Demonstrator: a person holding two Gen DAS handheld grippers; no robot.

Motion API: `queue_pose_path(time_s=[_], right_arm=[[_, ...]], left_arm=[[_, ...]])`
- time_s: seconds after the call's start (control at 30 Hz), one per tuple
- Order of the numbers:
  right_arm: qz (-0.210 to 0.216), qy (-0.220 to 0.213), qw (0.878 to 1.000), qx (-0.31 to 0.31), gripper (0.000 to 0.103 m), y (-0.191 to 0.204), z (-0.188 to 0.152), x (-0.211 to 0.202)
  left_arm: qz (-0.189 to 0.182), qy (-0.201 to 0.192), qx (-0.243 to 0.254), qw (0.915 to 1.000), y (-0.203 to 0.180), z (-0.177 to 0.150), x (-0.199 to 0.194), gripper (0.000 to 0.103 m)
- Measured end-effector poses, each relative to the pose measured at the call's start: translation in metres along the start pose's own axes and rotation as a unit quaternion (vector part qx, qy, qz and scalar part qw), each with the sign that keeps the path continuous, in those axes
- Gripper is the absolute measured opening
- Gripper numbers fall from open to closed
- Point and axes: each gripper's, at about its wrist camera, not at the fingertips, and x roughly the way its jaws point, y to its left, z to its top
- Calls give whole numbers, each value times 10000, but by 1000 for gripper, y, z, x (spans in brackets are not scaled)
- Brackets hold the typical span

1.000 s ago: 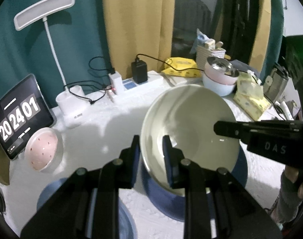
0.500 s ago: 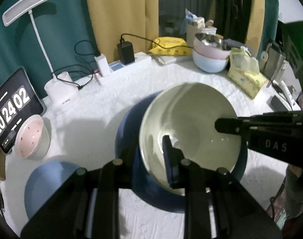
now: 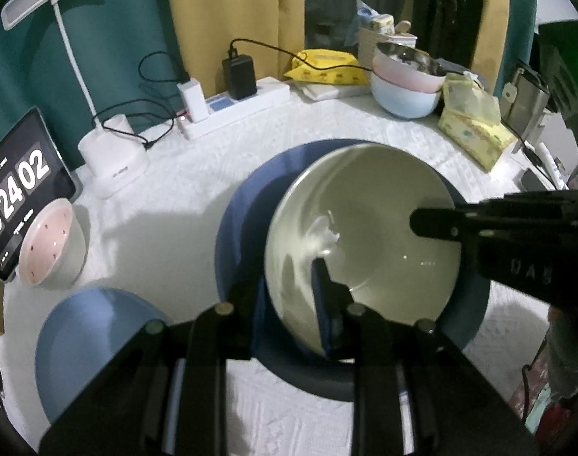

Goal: Organize plates and bowls

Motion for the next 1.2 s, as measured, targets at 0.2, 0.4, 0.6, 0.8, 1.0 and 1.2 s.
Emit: queue_pose_path(time_s=[0.2, 0.4, 0.6, 0.8, 1.0, 1.2], right_arm=[[-157, -95, 9991, -384, 9, 7, -1, -1], [-313, -362, 9977, -487, 23, 8, 3, -11], [-277, -432, 9977, -444, 24, 6, 10, -13], [-191, -600, 9968, -491, 23, 7, 16, -10], [-172, -905, 9937, -644, 23, 15, 30, -3], [-79, -590, 9962, -639, 23, 17, 33, 18]], left_arm=[[-126, -3, -53, 9999, 3, -1, -1, 25], [-40, -230, -50, 9997, 9, 4, -14, 29], [-25, -400, -102, 9991, 18, 9, -22, 30], [-114, -696, -250, 9972, 26, 17, -25, 30], [-147, -946, -307, 9949, 29, 29, -17, 30], [-137, -719, -179, 9972, 26, 29, -3, 30]])
